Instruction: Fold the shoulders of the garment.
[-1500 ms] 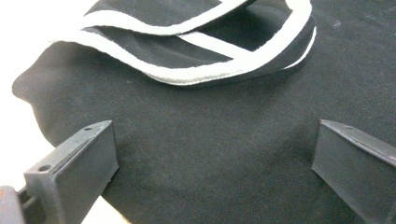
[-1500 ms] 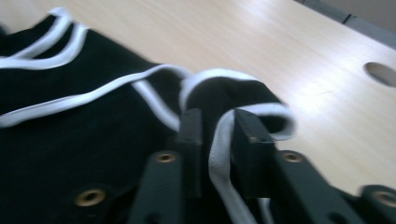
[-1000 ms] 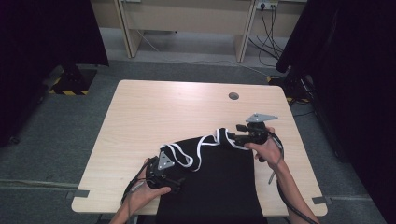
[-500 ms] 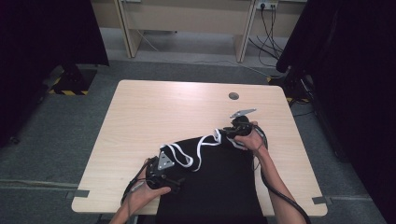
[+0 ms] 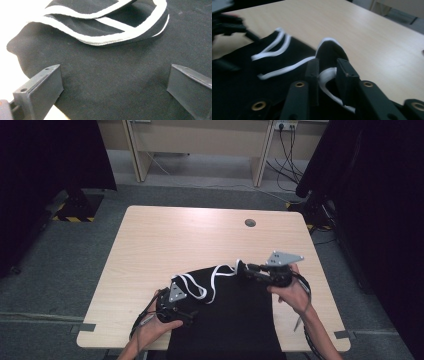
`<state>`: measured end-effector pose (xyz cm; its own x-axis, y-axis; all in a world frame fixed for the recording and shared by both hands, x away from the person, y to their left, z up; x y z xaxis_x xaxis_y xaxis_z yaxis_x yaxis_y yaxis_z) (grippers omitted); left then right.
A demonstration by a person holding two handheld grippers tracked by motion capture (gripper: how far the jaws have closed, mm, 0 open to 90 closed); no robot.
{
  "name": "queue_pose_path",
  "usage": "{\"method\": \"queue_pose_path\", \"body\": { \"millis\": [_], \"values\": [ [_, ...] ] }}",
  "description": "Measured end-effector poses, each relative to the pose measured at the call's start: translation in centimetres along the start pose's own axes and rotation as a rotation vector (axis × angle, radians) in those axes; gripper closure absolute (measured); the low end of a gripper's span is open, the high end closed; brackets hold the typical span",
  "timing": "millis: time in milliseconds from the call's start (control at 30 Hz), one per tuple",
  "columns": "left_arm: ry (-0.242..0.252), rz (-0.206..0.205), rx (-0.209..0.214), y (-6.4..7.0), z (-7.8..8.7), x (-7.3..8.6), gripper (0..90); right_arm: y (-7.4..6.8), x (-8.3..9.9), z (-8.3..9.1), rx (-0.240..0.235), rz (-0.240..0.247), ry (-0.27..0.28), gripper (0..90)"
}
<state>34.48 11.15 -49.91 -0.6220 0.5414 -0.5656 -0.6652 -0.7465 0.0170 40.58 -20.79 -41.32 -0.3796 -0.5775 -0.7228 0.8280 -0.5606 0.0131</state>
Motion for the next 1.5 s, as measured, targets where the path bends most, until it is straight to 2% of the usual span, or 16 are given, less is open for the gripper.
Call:
{"method": "queue_pose_path", "body": {
  "millis": [100, 167, 233, 400, 467, 633, 700, 800, 867, 933, 1067, 1167, 1300, 1333, 1400, 1500],
  "values": [
    [0.000, 0.000, 0.000, 0.0, 0.0, 0.0, 0.0, -1.3, 1.6, 1.0, -0.006, 0.005, -0.011, 59.7],
    [0.000, 0.000, 0.000, 0.0, 0.0, 0.0, 0.0, -1.3, 2.2, 1.6, 0.000, -0.013, -0.004, 57.3],
    [0.000, 0.000, 0.000, 0.0, 0.0, 0.0, 0.0, -0.8, 2.5, 1.7, 0.028, -0.036, -0.013, 55.1],
    [0.000, 0.000, 0.000, 0.0, 0.0, 0.0, 0.0, -0.1, 3.1, -0.3, 0.082, -0.049, -0.085, 51.8],
    [0.000, 0.000, 0.000, 0.0, 0.0, 0.0, 0.0, 0.2, 3.8, -1.7, 0.113, -0.046, -0.140, 50.9],
    [0.000, 0.000, 0.001, 0.0, 0.0, 0.0, 0.0, 1.6, 6.1, -4.1, 0.151, -0.092, -0.233, 47.5],
    [0.000, 0.000, 0.001, 0.0, 0.0, 0.0, 0.0, 2.0, 6.4, -4.2, 0.134, -0.136, -0.206, 45.5],
    [0.000, 0.000, 0.001, 0.0, 0.0, 0.0, 0.0, 2.3, 6.5, -3.8, 0.155, -0.160, -0.209, 42.8],
    [0.000, 0.001, 0.002, 0.0, 0.0, 0.0, 0.0, 2.0, 6.5, -3.0, 0.155, -0.169, -0.181, 41.9],
    [0.001, 0.004, 0.000, 0.0, 0.0, 0.0, 0.0, 1.1, 6.7, -2.0, 0.125, -0.171, -0.146, 41.7],
    [0.001, -0.006, 0.009, 0.0, 0.3, 0.4, 0.0, -0.9, 7.8, -0.8, 0.084, -0.150, -0.145, 39.3],
    [0.033, 0.004, -0.017, 0.0, 0.9, 0.9, 3.5, -2.2, 8.6, -0.3, 0.064, -0.145, -0.171, 37.3],
    [0.020, -0.005, 0.023, 0.7, 1.4, 1.5, 4.2, -3.5, 9.2, -0.1, 0.060, -0.122, -0.199, 36.1],
    [0.020, -0.023, 0.017, 0.9, 1.3, 1.7, 4.3, -3.7, 9.3, -0.2, 0.068, -0.114, -0.219, 36.1],
    [0.019, -0.035, 0.008, 1.0, 1.4, 1.8, 4.9, -3.9, 9.7, -0.5, 0.081, -0.109, -0.245, 35.9],
    [0.021, -0.028, 0.020, 0.6, 1.2, 1.6, 8.0, -3.7, 9.8, -0.5, 0.081, -0.124, -0.236, 37.6]
  ]
}}
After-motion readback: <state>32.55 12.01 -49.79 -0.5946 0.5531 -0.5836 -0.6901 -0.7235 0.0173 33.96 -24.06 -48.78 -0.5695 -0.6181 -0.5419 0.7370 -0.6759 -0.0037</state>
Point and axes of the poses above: each handheld gripper's, and its own axes: z roughly backward along the jaws, x roughly out of its underside, y roughly to its right, the point moved 2 cm from there along -z, roughly forward along the jaws, and after that the axes turned 12 degrees about -y, right-handed, at the moved point
